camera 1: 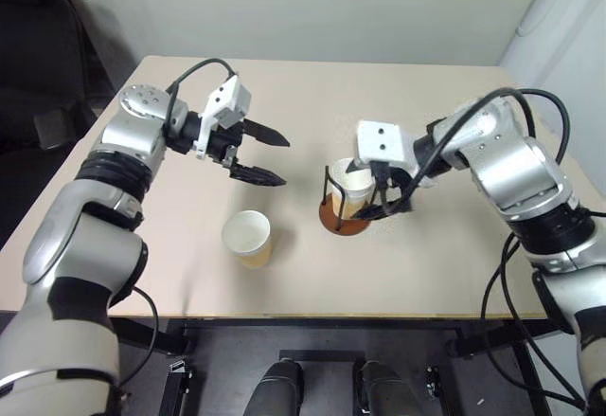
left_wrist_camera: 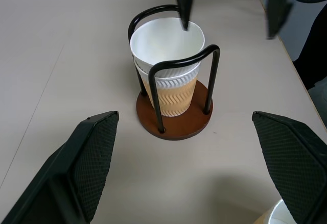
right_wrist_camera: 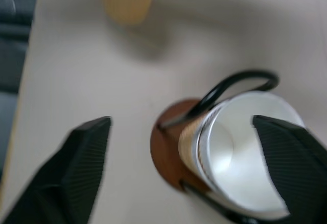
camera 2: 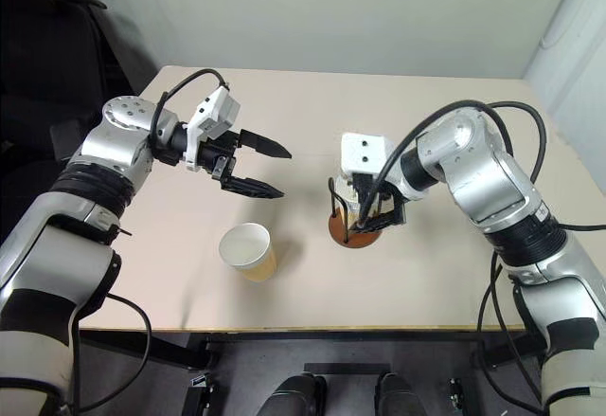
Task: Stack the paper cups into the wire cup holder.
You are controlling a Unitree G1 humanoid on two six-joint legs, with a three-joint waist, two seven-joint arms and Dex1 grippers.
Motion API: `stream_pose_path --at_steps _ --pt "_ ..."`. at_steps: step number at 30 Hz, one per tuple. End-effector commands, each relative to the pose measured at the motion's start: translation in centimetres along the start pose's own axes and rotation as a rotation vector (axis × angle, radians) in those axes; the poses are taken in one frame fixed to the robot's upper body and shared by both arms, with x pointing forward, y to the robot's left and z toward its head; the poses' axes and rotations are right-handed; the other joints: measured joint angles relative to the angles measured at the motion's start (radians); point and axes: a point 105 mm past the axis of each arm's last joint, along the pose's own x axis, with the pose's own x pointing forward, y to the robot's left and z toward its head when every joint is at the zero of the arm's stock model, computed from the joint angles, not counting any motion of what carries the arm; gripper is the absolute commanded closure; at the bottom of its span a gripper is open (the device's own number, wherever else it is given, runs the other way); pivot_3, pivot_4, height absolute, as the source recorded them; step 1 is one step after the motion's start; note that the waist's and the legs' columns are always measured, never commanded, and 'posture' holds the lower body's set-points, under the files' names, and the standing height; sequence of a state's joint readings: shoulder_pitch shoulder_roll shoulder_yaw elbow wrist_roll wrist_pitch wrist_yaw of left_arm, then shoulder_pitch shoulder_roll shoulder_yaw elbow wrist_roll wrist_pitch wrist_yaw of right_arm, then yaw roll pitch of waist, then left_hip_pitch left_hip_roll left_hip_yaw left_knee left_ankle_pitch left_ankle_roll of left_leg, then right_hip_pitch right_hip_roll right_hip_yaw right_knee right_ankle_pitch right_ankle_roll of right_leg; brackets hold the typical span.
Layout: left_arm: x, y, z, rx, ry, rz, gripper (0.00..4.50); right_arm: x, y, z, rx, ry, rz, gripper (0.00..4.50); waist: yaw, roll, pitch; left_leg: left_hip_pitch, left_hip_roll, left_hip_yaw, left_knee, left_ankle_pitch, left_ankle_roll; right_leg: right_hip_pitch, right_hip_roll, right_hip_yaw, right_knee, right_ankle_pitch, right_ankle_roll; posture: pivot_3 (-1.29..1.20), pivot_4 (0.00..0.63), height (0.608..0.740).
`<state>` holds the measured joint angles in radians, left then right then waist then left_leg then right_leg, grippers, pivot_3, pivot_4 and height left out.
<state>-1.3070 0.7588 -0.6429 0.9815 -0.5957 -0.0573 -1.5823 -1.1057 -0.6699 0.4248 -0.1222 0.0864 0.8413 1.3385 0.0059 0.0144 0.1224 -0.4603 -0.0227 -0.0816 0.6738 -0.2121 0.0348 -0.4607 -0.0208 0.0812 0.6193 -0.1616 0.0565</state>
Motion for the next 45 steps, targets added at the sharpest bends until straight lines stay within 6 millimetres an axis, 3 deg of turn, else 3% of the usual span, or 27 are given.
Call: stream_pose_path --at_steps 1,7,13,17,22,27,39,45 --pt "-0.8 0.1 1.4 0.041 -0.011 -0.008 0.00 -3.0 -0.6 2.8 0.007 -0.111 -0.063 0.02 0.002 0.000 0.000 0.000 0.000 0.000 0.000 0.000 0.000 0.000 0.001 0.000 0.000 0.000 0.000 0.00 0.150 0.740" --pt "-3.9 0.3 0.8 0.086 0.170 0.053 0.00 -6.7 0.1 3.6 0.023 -0.198 -0.111 0.02 0.000 -0.001 0.000 -0.001 -0.001 0.001 -0.003 0.000 0.000 -0.001 0.001 0.000 -0.001 -0.002 -0.003 0.00 0.150 0.740" --pt "-5.2 -0.5 -0.1 0.094 0.277 0.040 0.00 -9.2 1.6 3.1 -0.017 -0.206 -0.086 0.02 0.002 -0.001 -0.001 0.000 0.000 0.001 -0.008 0.000 -0.002 -0.002 0.000 -0.001 -0.001 -0.005 -0.005 0.00 0.150 0.740" --pt "-5.3 -1.0 0.0 0.099 0.301 0.008 0.00 -9.8 1.5 2.1 -0.027 -0.172 -0.110 0.02 0.001 -0.001 -0.001 0.000 0.001 -0.002 -0.007 0.000 -0.002 -0.002 -0.001 0.000 0.001 -0.005 -0.005 0.00 0.150 0.740" --pt "-5.6 -1.9 -1.3 0.110 0.423 -0.056 0.00 -10.4 1.6 1.5 -0.003 -0.166 -0.130 0.02 0.000 -0.001 0.000 0.002 0.001 0.000 -0.006 0.000 -0.003 -0.002 0.000 0.001 0.003 -0.005 -0.004 0.00 0.150 0.740" --pt "-6.1 -1.6 -1.8 0.177 0.553 -0.090 0.00 -10.9 1.9 1.0 0.020 -0.151 -0.139 0.02 0.004 -0.001 0.000 0.002 0.000 -0.001 -0.004 0.001 -0.003 -0.002 0.000 0.000 0.006 -0.006 -0.005 0.00 0.150 0.740" --pt "-4.0 -2.3 -1.9 0.165 0.493 -0.164 0.00 -12.7 2.8 2.3 0.068 -0.205 -0.104 0.02 0.007 -0.001 0.000 0.001 -0.002 0.000 -0.005 0.000 -0.003 -0.003 0.002 -0.002 0.006 -0.007 -0.005 0.00 0.150 0.740" --pt "-3.4 -2.7 -1.7 0.144 0.453 -0.181 0.00 -12.8 2.6 1.9 0.072 -0.193 -0.130 0.02 0.008 -0.001 0.000 0.001 -0.001 -0.002 -0.005 -0.001 -0.004 -0.003 0.002 -0.003 0.007 -0.008 -0.005 0.00 0.150 0.740"
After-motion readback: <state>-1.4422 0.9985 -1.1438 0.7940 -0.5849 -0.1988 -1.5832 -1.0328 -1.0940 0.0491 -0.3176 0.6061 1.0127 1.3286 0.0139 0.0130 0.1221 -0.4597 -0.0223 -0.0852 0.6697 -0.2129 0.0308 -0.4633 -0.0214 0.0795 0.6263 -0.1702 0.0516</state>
